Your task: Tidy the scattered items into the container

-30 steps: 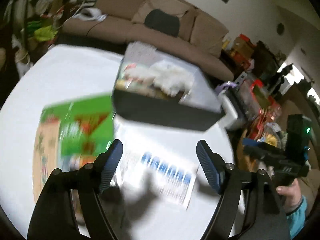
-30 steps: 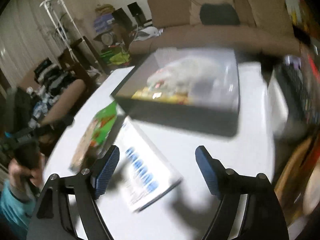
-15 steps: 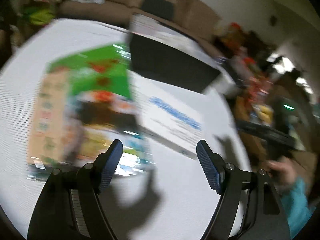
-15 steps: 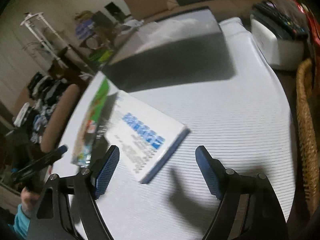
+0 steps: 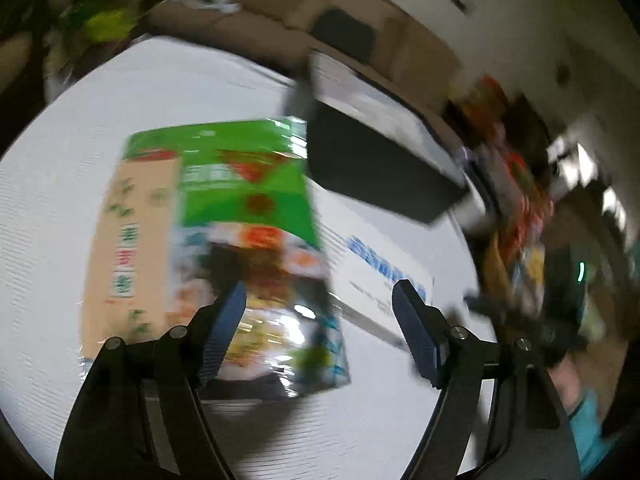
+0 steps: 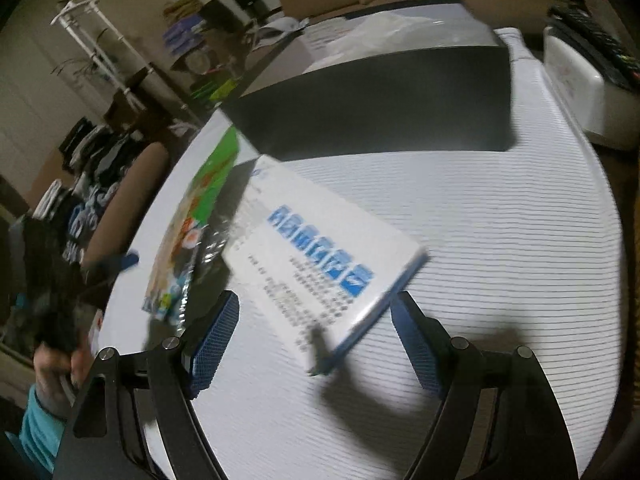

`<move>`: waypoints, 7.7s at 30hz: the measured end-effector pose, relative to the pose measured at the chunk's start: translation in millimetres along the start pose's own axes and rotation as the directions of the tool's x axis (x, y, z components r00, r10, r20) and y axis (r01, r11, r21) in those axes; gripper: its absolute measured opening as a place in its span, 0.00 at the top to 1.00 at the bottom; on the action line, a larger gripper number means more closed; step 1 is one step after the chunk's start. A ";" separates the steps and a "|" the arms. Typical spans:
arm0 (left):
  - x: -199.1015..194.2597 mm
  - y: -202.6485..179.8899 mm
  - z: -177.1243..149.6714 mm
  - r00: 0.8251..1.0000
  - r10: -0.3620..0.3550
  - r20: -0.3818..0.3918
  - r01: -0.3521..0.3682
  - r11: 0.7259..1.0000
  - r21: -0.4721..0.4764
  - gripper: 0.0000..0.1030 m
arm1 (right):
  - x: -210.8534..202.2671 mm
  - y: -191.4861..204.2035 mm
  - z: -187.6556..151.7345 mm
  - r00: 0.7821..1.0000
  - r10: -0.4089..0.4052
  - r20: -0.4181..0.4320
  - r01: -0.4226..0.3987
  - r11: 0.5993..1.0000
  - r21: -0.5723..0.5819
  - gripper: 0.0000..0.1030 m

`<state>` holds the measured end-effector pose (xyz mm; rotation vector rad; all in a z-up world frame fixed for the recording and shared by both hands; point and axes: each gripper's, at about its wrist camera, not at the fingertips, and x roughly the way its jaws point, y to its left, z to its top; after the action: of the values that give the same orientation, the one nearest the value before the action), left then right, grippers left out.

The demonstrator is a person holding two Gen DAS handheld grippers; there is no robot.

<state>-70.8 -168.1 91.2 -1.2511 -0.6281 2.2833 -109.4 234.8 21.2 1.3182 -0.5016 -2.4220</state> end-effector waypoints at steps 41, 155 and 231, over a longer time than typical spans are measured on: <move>-11.9 53.8 11.8 0.992 0.121 0.042 -0.109 0.971 -0.213 0.31 | 160.8 185.4 -17.2 0.981 -0.192 0.020 0.124 0.546 -0.829 0.19; 200.2 -93.3 214.6 0.980 0.167 0.105 -0.195 0.888 0.416 0.12 | 195.4 -42.7 367.7 0.996 -0.020 -0.092 0.044 0.962 0.268 0.29; 158.7 -79.6 -58.4 0.947 0.119 -0.297 -0.088 0.989 0.115 0.11 | 47.9 -78.3 24.3 0.963 0.269 -0.031 -0.249 0.925 0.288 0.15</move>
<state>-83.2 -1.9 6.7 -1.5752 -0.3395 2.1104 -164.3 285.6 -37.2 1.3426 -0.9671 -2.1360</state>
